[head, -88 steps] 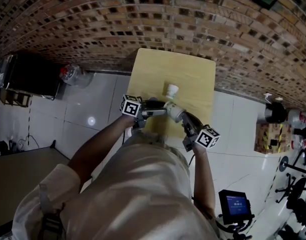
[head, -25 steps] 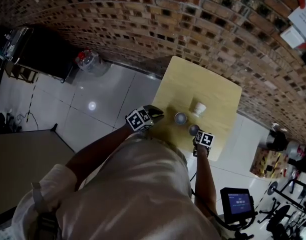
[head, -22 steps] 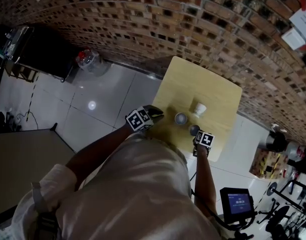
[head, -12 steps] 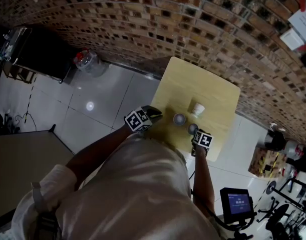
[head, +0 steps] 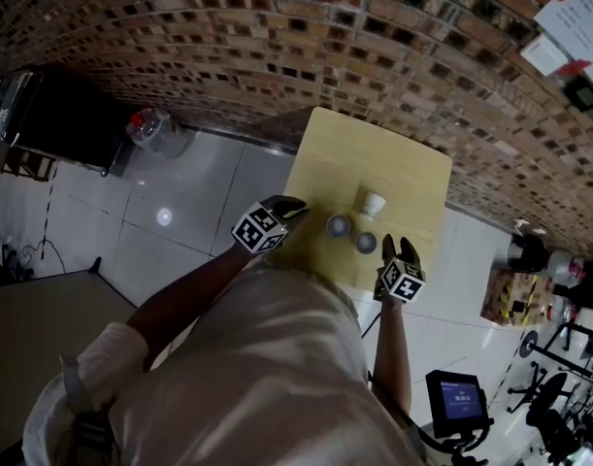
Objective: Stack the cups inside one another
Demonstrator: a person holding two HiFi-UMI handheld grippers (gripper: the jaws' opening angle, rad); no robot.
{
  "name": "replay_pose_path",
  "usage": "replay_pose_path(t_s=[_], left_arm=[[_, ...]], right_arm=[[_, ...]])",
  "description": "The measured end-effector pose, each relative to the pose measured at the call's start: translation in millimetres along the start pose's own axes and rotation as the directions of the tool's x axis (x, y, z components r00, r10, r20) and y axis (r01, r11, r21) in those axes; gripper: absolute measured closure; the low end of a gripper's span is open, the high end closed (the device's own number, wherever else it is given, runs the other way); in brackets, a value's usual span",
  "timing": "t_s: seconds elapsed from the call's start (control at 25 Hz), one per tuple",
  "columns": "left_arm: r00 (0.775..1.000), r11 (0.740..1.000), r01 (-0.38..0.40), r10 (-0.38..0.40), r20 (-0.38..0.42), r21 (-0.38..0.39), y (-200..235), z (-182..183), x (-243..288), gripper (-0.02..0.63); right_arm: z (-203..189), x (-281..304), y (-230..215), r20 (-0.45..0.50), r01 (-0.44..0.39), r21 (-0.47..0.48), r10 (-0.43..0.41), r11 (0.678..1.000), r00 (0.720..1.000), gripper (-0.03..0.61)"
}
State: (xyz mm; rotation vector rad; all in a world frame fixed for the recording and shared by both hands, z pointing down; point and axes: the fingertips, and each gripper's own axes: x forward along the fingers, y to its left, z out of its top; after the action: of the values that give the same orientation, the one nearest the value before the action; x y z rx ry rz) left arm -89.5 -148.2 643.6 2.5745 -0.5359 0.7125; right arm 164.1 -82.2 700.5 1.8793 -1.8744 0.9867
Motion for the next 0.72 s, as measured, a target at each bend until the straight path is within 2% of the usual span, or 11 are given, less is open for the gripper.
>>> replay_pose_path(t_s=[0.16,0.28,0.52,0.72], left_arm=[[0.997,0.998,-0.063,0.062,0.055,0.022,6,19,-5,0.537],[0.996,0.999,-0.046,0.044,0.077,0.020,1,26,-5,0.537],[0.998,0.999,-0.005,0.003,0.064,0.038,-6,26,2,0.537],[0.997,0.999,0.039,-0.040,0.062,0.009,-10,25,10,0.537]], right_arm=[[29,-28,-12,0.174,0.081,-0.009,-0.078,0.997,0.982,0.372],[27,-44,-23,0.236,0.143,0.013,-0.142,0.990,0.961,0.392],[1,-63,-39,0.234,0.205,0.062,-0.214,0.977,0.948,0.408],[-11,-70,-52,0.221,0.223,0.083,-0.236,0.971,0.946,0.419]])
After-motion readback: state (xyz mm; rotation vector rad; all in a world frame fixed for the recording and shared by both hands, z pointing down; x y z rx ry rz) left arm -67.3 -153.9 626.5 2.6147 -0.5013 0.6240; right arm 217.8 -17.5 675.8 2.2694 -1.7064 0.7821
